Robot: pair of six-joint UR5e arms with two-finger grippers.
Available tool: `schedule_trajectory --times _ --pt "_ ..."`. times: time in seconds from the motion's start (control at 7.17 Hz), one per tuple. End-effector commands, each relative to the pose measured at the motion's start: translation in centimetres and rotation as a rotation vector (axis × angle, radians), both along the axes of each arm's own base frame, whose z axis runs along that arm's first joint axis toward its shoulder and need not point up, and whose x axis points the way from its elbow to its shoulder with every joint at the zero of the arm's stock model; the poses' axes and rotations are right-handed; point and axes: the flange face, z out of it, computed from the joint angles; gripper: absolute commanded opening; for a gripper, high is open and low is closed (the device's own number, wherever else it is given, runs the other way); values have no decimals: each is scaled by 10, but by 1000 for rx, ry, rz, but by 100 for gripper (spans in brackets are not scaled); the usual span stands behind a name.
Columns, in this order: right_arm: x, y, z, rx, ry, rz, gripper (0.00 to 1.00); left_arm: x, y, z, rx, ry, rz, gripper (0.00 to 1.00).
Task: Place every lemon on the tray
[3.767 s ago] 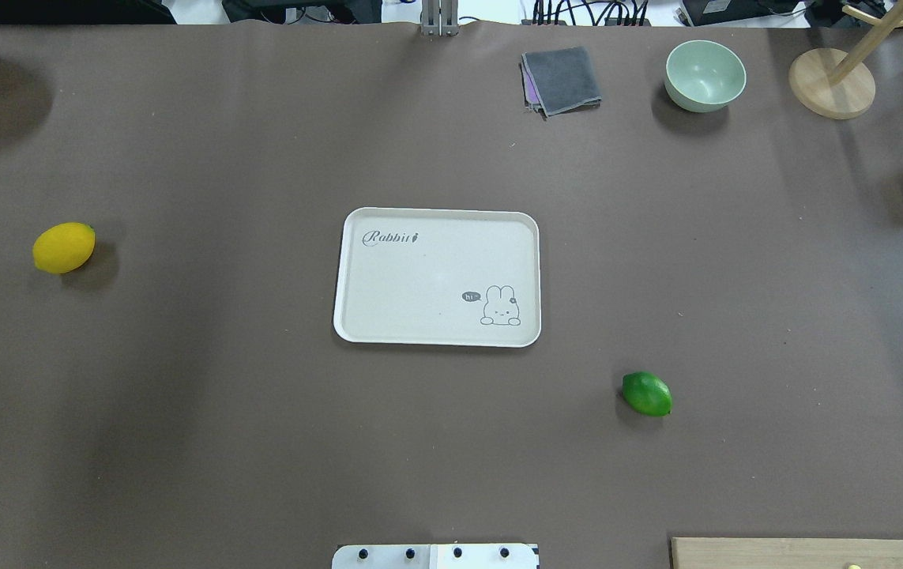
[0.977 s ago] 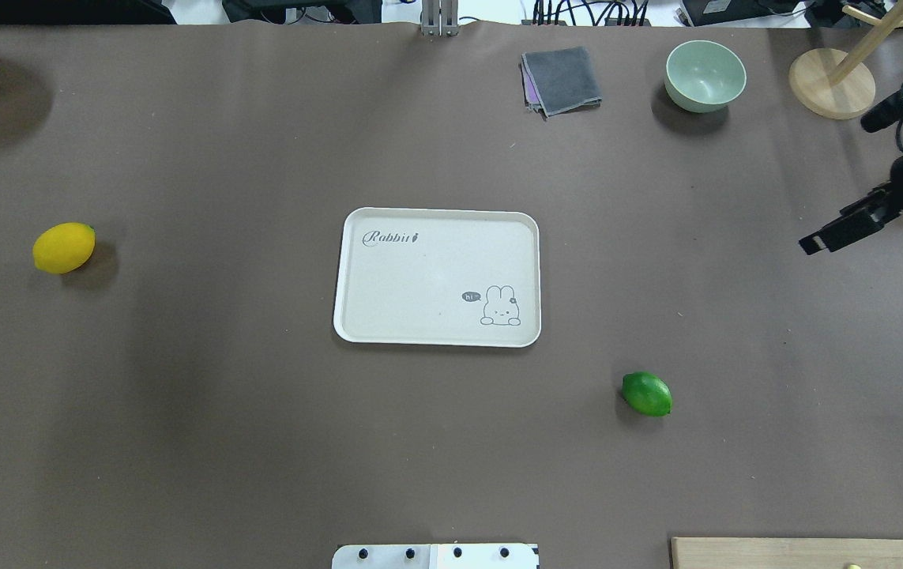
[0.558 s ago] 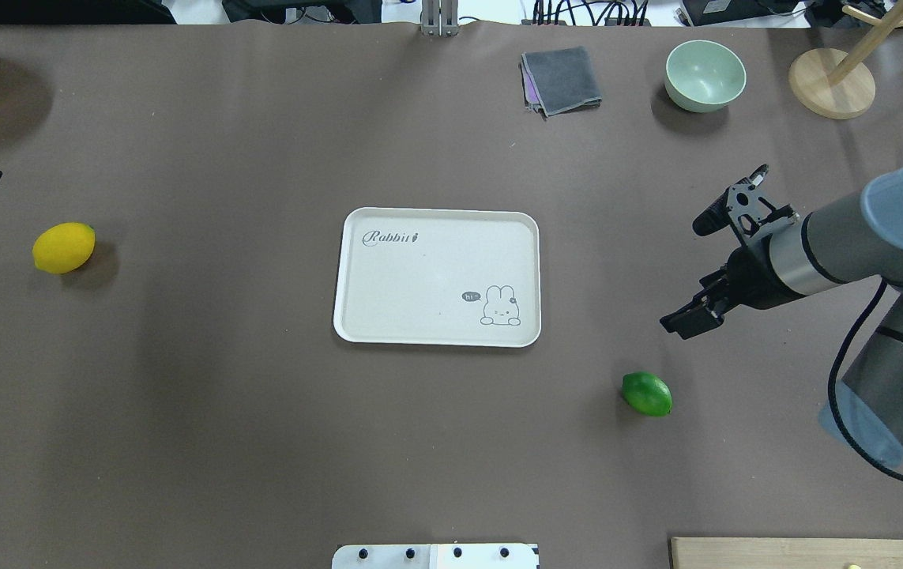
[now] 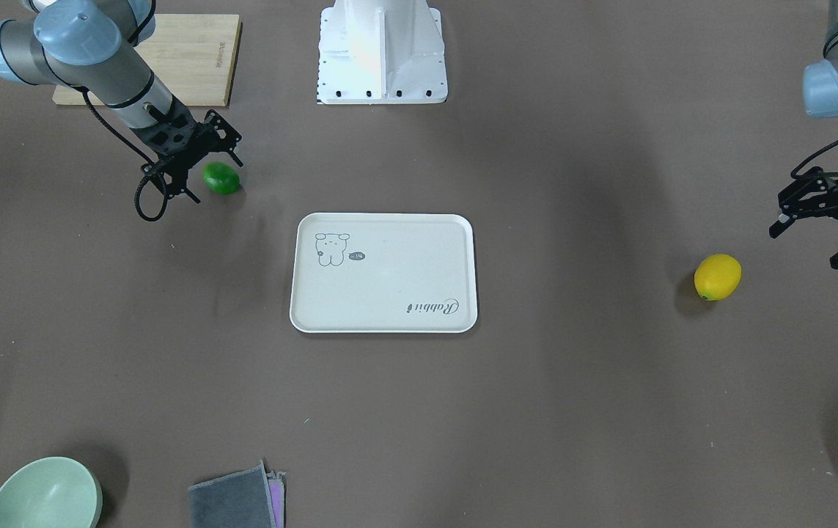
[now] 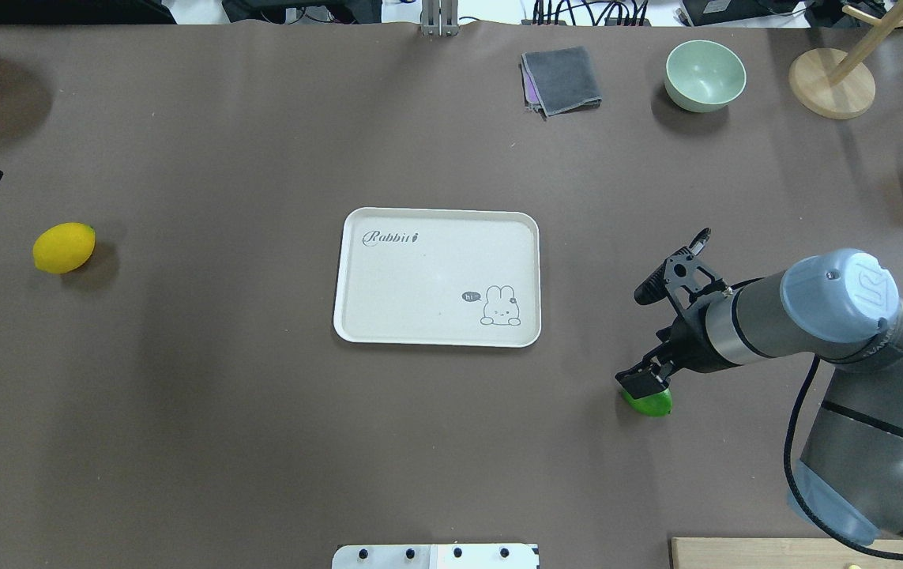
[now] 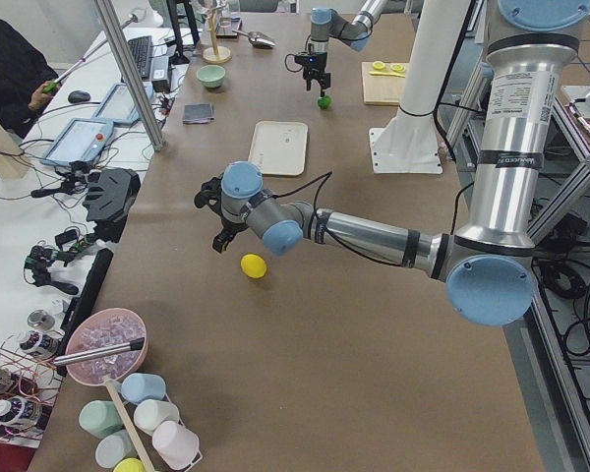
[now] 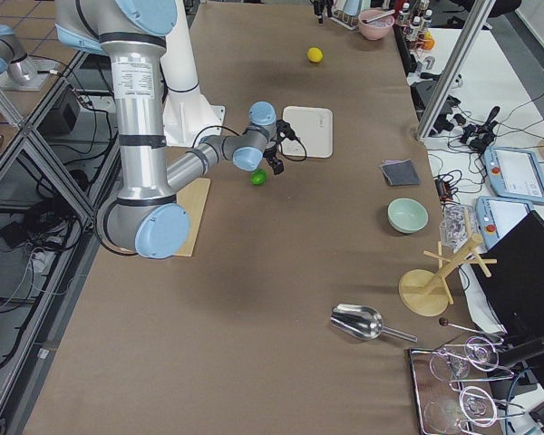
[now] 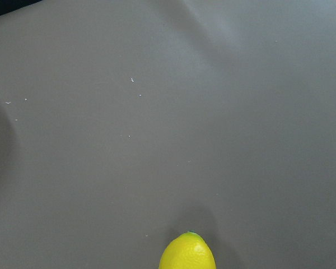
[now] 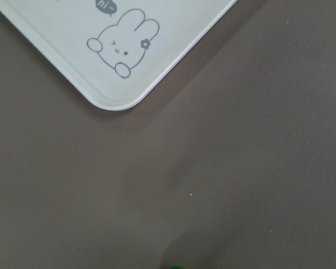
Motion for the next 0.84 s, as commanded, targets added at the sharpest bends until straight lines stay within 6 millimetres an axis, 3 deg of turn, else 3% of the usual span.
schedule_trajectory --times 0.0,0.28,0.56,0.7 --pt "-16 17 8 -10 23 -12 100 0 0 1 -1 0 0 98" --pt "-20 20 18 -19 44 -20 100 2 0 3 -5 -4 6 98" --pt "-23 19 28 -25 63 -18 99 47 3 2 -6 -4 82 97" --pt "-23 19 27 -31 61 -16 70 50 -3 5 -11 -7 85 97"
